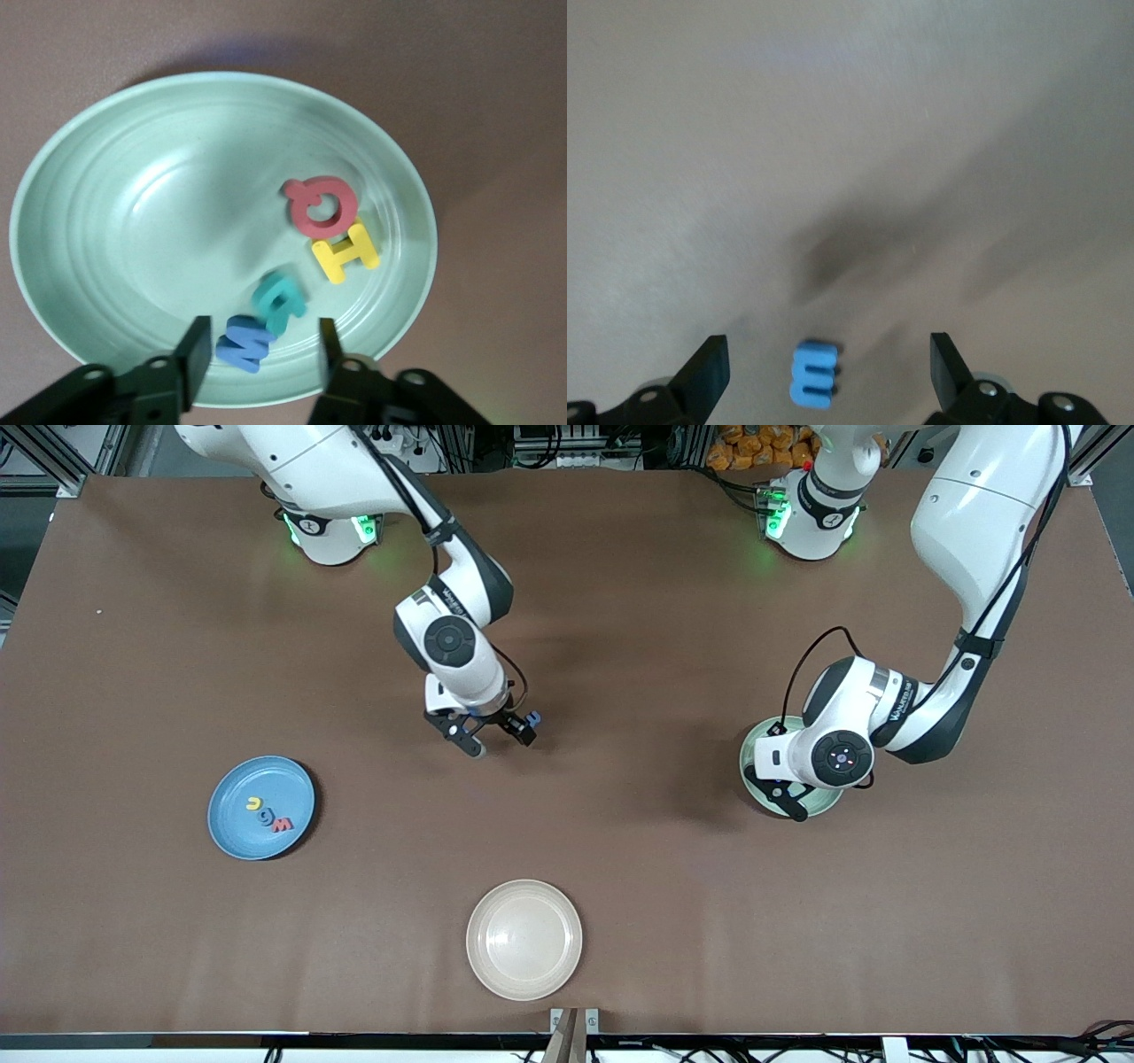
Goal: Sort upper and lower case letters into plates
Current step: 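Grasp the blue E with the right gripper while the left gripper withdraws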
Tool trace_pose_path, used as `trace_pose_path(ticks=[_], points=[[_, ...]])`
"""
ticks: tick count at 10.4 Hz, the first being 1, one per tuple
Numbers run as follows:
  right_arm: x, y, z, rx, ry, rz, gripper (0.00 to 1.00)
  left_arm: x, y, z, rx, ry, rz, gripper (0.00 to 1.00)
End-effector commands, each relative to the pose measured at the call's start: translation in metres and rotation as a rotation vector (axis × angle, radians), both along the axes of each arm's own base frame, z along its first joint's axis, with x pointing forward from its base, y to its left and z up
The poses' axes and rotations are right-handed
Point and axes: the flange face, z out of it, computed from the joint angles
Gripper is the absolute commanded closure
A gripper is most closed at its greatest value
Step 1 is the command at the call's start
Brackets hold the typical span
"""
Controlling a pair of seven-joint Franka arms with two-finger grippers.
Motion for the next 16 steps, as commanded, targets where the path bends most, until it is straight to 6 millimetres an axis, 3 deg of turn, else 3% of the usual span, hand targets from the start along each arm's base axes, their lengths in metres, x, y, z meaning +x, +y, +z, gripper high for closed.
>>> trace_pose_path(ticks=[1, 4, 6, 8, 10, 13, 14, 15, 16], points=[[-0.017, 0.014, -0.012, -0.004, 0.015, -0.049, 0.0, -0.003, 0.002, 0.006, -0.011, -0.008, 0.029, 0.0], [-0.016, 0.025, -0.025, 0.023, -0.012, -0.056, 0.0, 0.004, 0.003, 0.022, -0.02, -0.03, 0.048, 0.0], [-0.015, 0.027, -0.03, 0.024, -0.012, -0.056, 0.0, 0.021, 0.0, 0.044, -0.014, -0.092, 0.218, 0.0], [-0.012, 0.031, -0.039, 0.023, -0.007, -0.061, 0.0, 0.041, -0.003, 0.078, 0.011, -0.181, 0.409, 0.0], [-0.014, 0.037, -0.04, 0.025, -0.008, -0.052, 0.0, 0.048, 0.0, 0.142, -0.018, -0.247, 0.518, 0.0], [-0.016, 0.038, -0.041, 0.024, -0.007, -0.048, 0.0, 0.062, 0.045, 0.252, -0.055, -0.273, 0.631, 0.0], [-0.016, 0.038, -0.04, 0.023, -0.007, -0.048, 0.53, 0.052, 0.048, 0.297, -0.046, -0.279, 0.64, 0.0], [-0.016, 0.038, -0.039, 0.026, -0.008, -0.058, 1.0, 0.041, 0.051, 0.327, -0.038, -0.308, 0.641, 0.0], [-0.015, 0.038, -0.037, 0.027, -0.009, -0.072, 1.0, 0.03, 0.054, 0.359, -0.046, -0.363, 0.648, 0.0]])
